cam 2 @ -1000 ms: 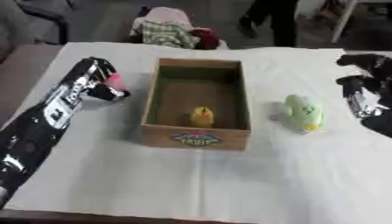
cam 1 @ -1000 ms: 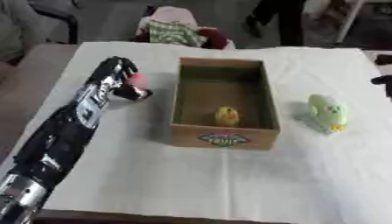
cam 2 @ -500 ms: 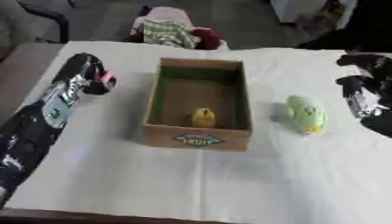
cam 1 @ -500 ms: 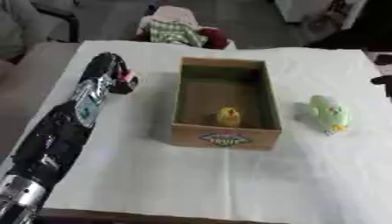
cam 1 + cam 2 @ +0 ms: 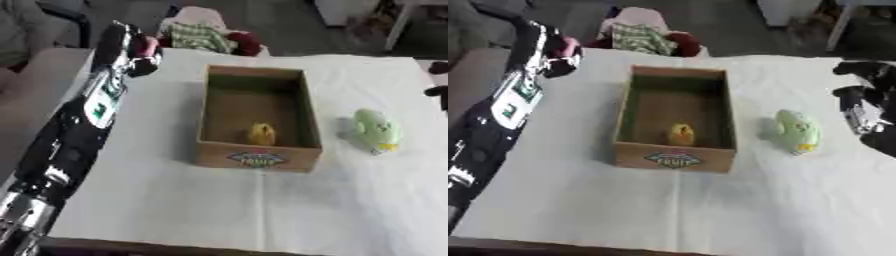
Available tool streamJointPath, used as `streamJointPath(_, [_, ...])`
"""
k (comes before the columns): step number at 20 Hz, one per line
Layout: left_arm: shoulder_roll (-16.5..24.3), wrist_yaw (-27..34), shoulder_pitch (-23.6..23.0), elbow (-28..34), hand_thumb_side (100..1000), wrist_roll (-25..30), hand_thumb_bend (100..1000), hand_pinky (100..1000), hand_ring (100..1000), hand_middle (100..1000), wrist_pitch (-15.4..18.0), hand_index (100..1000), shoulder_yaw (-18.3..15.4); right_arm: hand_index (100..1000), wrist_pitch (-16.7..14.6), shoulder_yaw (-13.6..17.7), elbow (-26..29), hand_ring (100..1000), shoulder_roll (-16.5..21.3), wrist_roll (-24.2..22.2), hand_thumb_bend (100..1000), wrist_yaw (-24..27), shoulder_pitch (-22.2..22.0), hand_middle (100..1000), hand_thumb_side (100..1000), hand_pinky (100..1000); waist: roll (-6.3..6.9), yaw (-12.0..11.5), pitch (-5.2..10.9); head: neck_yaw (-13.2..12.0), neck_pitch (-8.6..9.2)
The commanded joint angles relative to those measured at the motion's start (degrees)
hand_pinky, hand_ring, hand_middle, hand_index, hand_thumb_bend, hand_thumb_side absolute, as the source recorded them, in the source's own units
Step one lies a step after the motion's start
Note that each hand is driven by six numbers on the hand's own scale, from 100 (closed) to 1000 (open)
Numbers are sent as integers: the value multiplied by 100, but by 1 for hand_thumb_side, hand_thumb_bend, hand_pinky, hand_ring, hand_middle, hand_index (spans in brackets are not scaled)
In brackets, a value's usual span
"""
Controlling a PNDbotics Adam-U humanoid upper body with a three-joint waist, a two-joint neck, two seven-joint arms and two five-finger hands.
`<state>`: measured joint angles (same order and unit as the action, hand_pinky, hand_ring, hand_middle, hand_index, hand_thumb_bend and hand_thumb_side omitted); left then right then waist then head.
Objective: Pick up objects on the table and place them in the box.
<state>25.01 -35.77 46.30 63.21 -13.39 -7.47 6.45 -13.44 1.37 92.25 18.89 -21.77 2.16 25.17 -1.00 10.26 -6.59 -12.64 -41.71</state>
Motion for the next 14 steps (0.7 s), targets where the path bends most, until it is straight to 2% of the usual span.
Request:
streamJointPath(1, [0, 262, 242, 362, 110, 129, 276, 532, 314, 238, 276, 369, 386, 789, -10, 4, 71, 931, 85, -31, 100, 33, 96, 744, 299, 731, -19, 30, 91, -47, 34])
streamJointPath(6, [-267, 427, 320, 309, 130, 615, 309, 555, 342, 267, 772, 400, 1062, 784, -13, -56, 74, 930, 17, -106, 100, 65, 141, 740, 299, 731, -42, 91, 93, -90, 40])
streamJointPath(7, [-337, 420, 306, 215, 100, 712, 401, 571, 364, 291, 870, 426, 1197, 782, -12, -63, 71, 930, 12, -118, 100, 68, 144, 738, 298, 731, -42, 105, 91, -100, 44])
streamJointPath(8, [-399, 401, 291, 113, 143, 811, 332, 573, 367, 293, 969, 428, 1302, 782, -11, -67, 69, 930, 9, -127, 100, 70, 144, 737, 298, 731, -40, 114, 90, -104, 49])
streamJointPath(10, [-513, 367, 253, -89, 150, 1012, 381, 596, 411, 354, 1169, 482, 1427, 778, -9, -71, 67, 929, 3, -140, 100, 72, 145, 735, 298, 731, -36, 131, 85, -106, 52])
streamJointPath(12, [-608, 405, 206, -241, 157, 1215, 476, 616, 452, 421, 1373, 547, 1542, 777, -10, -73, 68, 929, -1, -153, 100, 75, 145, 733, 298, 731, -30, 145, 80, -102, 56])
streamJointPath(13, [-625, 421, 194, -288, 166, 1418, 616, 632, 491, 470, 1497, 617, 1558, 776, -8, -71, 67, 929, -1, -155, 100, 75, 143, 732, 297, 731, -29, 147, 79, -92, 55])
streamJointPath(14, [-620, 443, 199, -293, 169, 1846, 708, 645, 517, 500, 1647, 659, 1451, 775, -8, -66, 66, 929, 1, -154, 100, 74, 137, 732, 297, 731, -30, 141, 79, -81, 53])
